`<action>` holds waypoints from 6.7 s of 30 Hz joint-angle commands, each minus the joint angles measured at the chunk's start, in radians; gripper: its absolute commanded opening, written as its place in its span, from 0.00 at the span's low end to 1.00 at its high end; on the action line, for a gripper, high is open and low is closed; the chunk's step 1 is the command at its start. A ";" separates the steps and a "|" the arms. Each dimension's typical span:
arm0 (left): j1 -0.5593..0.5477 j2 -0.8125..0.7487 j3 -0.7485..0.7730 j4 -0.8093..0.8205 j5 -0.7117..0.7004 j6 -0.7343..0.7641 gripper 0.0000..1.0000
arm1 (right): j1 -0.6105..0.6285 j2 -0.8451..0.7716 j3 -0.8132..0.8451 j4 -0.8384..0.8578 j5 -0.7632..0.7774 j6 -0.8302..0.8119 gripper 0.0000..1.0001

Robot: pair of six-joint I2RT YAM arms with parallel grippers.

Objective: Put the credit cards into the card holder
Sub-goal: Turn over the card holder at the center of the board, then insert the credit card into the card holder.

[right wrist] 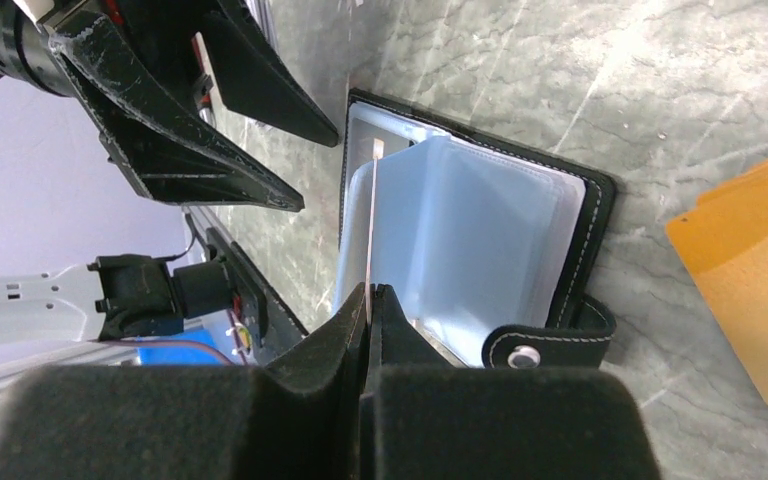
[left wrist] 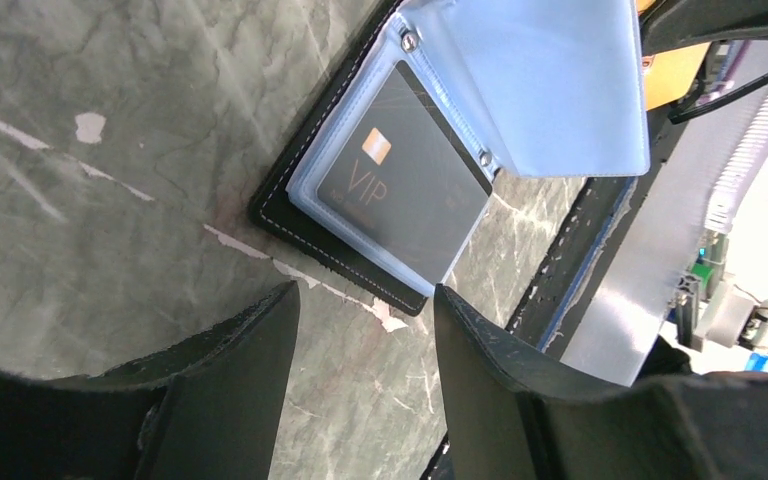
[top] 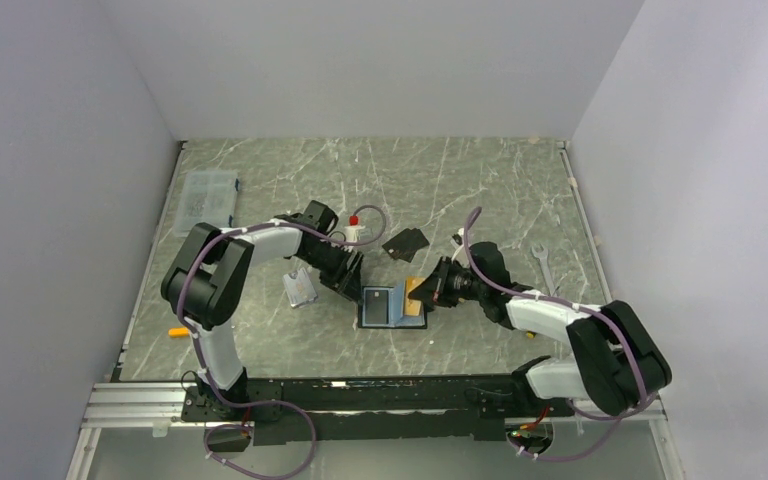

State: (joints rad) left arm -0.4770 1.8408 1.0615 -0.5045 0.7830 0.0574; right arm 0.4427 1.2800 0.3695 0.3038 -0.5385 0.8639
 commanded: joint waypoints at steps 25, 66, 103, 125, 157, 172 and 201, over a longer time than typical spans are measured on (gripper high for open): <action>0.057 0.021 -0.019 0.040 0.053 -0.007 0.58 | 0.037 0.230 0.117 0.096 -0.042 -0.072 0.00; -0.032 0.045 -0.029 0.015 -0.104 -0.010 0.52 | 0.034 0.397 -0.012 0.480 -0.144 0.070 0.00; -0.071 0.063 -0.021 -0.002 -0.199 -0.044 0.41 | 0.014 0.561 -0.025 0.624 -0.285 0.094 0.00; -0.072 0.064 -0.012 -0.010 -0.189 -0.036 0.39 | 0.006 0.519 -0.053 0.499 -0.249 0.052 0.00; -0.071 0.066 -0.016 -0.008 -0.167 -0.026 0.36 | 0.002 0.608 0.018 0.589 -0.273 0.081 0.00; -0.072 0.057 -0.017 -0.015 -0.149 -0.022 0.35 | 0.009 0.586 0.018 0.549 -0.184 0.071 0.00; -0.065 0.066 -0.039 0.016 -0.085 -0.042 0.32 | 0.143 0.378 -0.014 0.186 0.159 -0.011 0.31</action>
State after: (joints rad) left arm -0.5266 1.8675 1.0657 -0.4824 0.7086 -0.0017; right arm 0.5529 1.7065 0.3672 0.7448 -0.6155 0.9428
